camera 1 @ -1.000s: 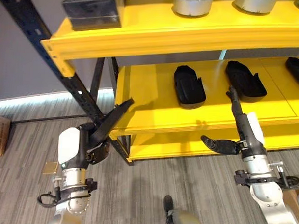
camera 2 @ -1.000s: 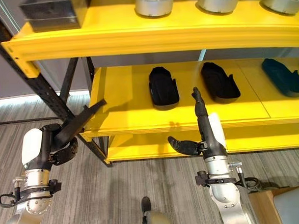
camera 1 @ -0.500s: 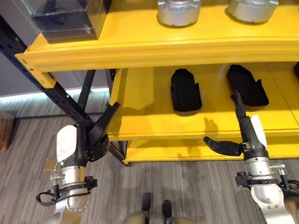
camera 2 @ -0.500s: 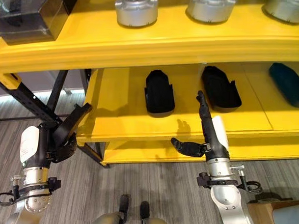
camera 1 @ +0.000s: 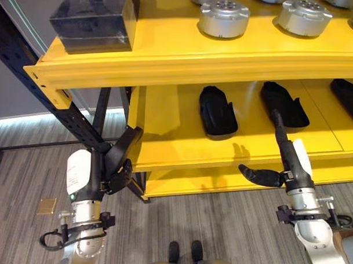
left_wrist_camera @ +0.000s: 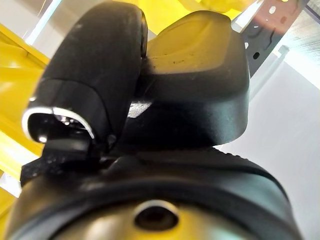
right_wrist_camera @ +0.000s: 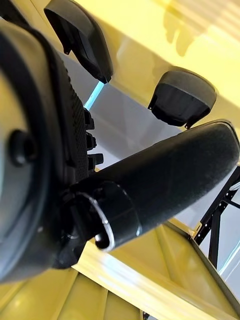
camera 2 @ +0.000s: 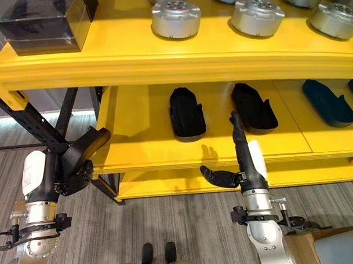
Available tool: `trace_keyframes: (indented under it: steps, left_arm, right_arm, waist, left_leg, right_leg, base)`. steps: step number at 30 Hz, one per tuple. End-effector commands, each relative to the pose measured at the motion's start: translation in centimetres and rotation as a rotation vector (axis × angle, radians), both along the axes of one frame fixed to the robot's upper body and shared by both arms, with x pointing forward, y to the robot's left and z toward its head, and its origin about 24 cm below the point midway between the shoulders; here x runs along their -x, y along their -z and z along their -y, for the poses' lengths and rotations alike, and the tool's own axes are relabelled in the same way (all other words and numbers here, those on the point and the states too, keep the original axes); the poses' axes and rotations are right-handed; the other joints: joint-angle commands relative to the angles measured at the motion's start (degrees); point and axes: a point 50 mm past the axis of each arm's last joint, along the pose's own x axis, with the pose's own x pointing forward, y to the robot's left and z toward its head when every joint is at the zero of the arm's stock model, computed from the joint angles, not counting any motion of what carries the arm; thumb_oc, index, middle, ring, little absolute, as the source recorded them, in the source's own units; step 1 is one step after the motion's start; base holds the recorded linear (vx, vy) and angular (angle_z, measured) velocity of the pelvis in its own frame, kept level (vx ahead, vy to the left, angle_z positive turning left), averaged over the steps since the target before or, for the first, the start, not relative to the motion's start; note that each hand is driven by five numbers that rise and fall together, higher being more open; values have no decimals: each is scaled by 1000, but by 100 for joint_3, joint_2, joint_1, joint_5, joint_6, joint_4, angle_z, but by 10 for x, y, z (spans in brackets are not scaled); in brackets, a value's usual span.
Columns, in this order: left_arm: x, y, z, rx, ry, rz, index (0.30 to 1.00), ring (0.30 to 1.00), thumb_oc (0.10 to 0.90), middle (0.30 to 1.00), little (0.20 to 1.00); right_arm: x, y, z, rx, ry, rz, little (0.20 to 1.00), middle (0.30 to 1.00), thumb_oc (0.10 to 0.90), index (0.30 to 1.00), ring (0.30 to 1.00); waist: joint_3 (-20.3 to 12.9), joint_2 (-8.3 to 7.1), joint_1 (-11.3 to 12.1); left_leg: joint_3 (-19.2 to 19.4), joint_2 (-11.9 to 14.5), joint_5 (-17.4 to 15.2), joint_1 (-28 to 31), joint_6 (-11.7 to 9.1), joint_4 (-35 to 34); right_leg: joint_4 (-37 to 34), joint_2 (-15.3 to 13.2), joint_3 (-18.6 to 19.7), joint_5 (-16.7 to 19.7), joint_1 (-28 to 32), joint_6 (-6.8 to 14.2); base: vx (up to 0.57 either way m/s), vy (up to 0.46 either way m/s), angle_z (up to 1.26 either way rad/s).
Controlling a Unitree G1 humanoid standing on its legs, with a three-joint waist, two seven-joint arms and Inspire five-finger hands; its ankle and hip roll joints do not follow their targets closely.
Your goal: Move parts from the plastic box to the shelf.
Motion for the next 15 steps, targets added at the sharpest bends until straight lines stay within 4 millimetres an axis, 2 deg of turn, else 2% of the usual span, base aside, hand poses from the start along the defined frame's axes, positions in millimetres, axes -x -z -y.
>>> trace_keyframes:
  steps: [1,6,11,15]
  left_arm:
    - [-24,-50,-8,-94,-2,268,300,300,400,300,300]
    - [-31,-43,-9,-66,-27,246,300,300,400,300,300]
    - [-34,-45,-6,-38,-23,266,300,300,400,300,300]
    - [-37,-50,8,-8,64,280,300,300,400,300,300]
  right_arm:
    - [2,-35,-9,-28,-64,204,1000,1000,900,1000,1000]
    - [2,-33,-8,-24,-51,197,1000,1000,900,1000,1000]
    - [3,-34,-6,-16,-41,198,1000,1000,900,1000,1000]
    - [4,-35,-5,-18,-46,199,1000,1000,900,1000,1000]
  waist:
    - [-639,-176,-300]
    - [-568,-181,-358]
    - [-510,-182,-395]
    - [-449,-182,-448]
  left_leg:
    - [-11,129,-158,182,-46,-18]
    - [19,176,-186,143,-73,-42]
    - [48,203,-171,128,-92,-51]
    - [96,235,-118,110,-116,-42]
  right_leg:
    - [-303,-495,-21,-133,510,605]
    - [-293,-485,-55,-161,429,614]
    - [-289,-466,-58,-140,374,609]
    - [-298,-433,-32,-73,327,601]
  base:
    - [0,0,0]
    - [-15,-6,0]
    - [0,0,0]
    - [-30,-23,-1]
